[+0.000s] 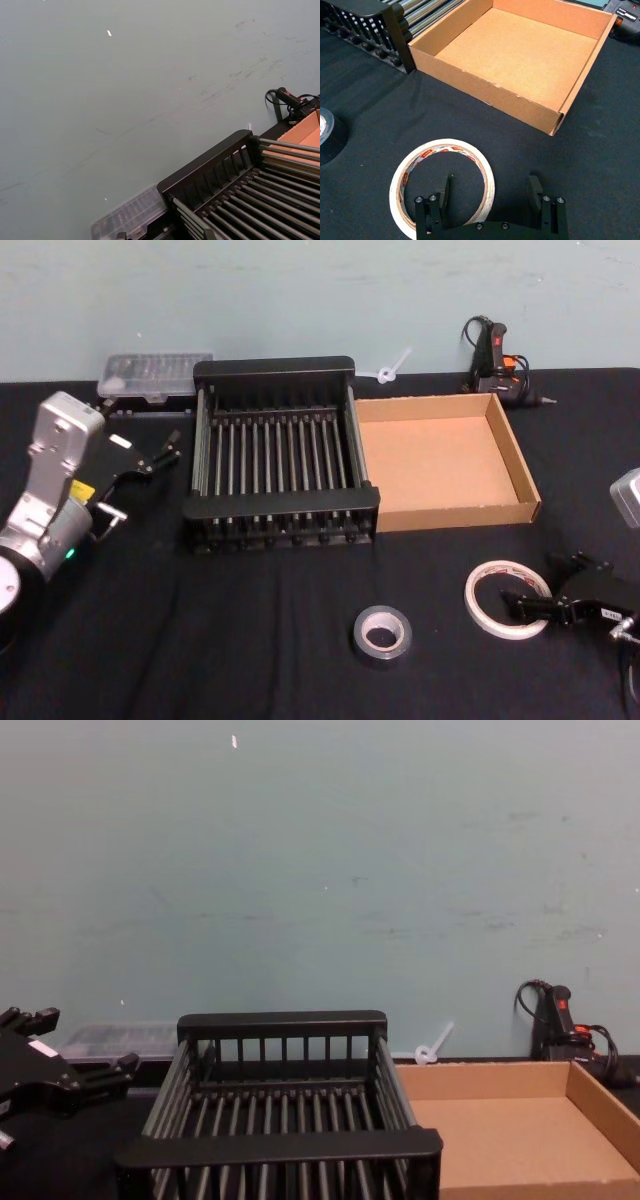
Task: Pick up the white tape and place it into the black box , Pick up the silver tape and place it into the brown box.
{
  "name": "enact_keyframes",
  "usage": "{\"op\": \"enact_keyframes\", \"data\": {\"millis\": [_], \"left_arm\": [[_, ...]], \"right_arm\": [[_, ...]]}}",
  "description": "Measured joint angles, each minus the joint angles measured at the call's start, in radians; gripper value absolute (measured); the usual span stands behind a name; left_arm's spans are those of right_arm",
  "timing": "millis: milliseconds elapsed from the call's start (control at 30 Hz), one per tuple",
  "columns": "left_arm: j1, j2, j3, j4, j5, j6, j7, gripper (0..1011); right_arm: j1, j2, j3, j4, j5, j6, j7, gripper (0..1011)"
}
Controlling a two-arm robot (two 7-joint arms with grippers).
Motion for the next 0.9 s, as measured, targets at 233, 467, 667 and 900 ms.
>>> {"op": "enact_keyframes", "data": {"millis": [233,467,667,900], "left_arm": [[0.0,0.0,0.0,0.0,0.0,0.0,0.0,1002],[0.0,0.0,0.0,0.0,0.0,0.0,0.0,1001],[0.0,0.0,0.0,0.0,0.0,0.0,0.0,1001],[0.0,0.0,0.0,0.0,0.0,0.0,0.0,1001]], "right_arm": [[0.0,0.0,0.0,0.0,0.001,0.0,0.0,903],[0.0,0.0,0.0,0.0,0.001,-0.001,0.0,711],[0.0,0.0,0.0,0.0,0.001,-0.001,0.0,533],[0.0,0.0,0.0,0.0,0.001,0.0,0.0,283]]}}
